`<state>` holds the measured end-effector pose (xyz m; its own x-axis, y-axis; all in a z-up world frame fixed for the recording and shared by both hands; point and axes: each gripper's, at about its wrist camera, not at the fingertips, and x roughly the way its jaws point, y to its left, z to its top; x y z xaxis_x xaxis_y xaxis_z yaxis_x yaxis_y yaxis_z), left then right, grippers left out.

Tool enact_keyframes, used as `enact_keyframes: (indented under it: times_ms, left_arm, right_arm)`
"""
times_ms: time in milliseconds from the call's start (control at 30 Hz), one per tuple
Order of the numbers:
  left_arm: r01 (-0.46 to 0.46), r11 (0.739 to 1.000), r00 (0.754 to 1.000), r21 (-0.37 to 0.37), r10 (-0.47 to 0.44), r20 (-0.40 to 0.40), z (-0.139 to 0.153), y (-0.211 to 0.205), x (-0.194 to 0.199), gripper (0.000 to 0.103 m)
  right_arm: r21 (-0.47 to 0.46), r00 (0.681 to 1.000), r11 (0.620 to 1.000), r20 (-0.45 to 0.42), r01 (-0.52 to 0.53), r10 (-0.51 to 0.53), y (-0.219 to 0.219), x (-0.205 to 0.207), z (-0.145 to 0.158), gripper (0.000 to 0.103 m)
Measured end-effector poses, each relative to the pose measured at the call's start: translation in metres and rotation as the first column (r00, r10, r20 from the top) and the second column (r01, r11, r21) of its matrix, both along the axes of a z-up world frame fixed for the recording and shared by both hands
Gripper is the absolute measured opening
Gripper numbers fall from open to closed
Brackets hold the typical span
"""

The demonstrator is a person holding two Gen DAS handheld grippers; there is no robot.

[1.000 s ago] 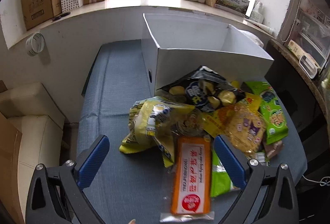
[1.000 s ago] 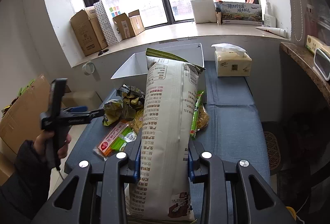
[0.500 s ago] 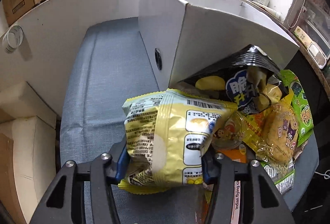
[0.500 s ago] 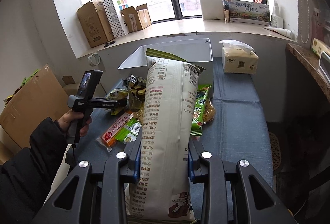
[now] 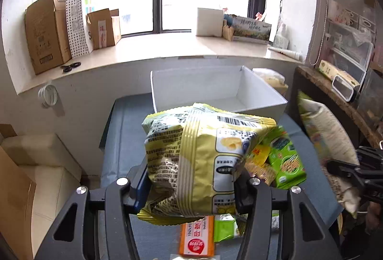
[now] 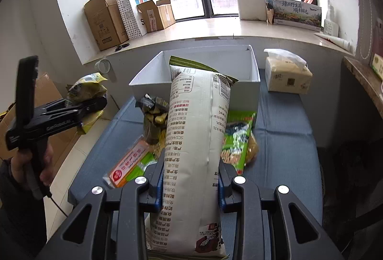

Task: Organize snacks
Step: 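Grasp the tall white bag with the right gripper while the left grasps a yellow chip bag, both into box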

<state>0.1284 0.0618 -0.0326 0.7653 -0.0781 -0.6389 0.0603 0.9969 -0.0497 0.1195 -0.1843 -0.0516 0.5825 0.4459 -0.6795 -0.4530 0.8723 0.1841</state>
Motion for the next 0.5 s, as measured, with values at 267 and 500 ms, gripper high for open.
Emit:
enact_keyframes:
  times_ms: [267, 500]
  left_arm:
    - [-0.009, 1.0, 1.0, -0.017, 0.009, 0.003, 0.048, -0.009, 0.104, 0.059]
    - [-0.052, 0.999, 0.988, 0.006, 0.053, -0.148, -0.002, 0.001, 0.215, 0.059]
  right_arm:
    - [-0.026, 0.999, 1.0, 0.053, -0.009, 0.01, 0.032, 0.111, 0.037, 0.036]
    - [-0.107, 0.999, 0.994, -0.042, 0.022, -0.027, 0.057, 0.226, 0.009, 0.036]
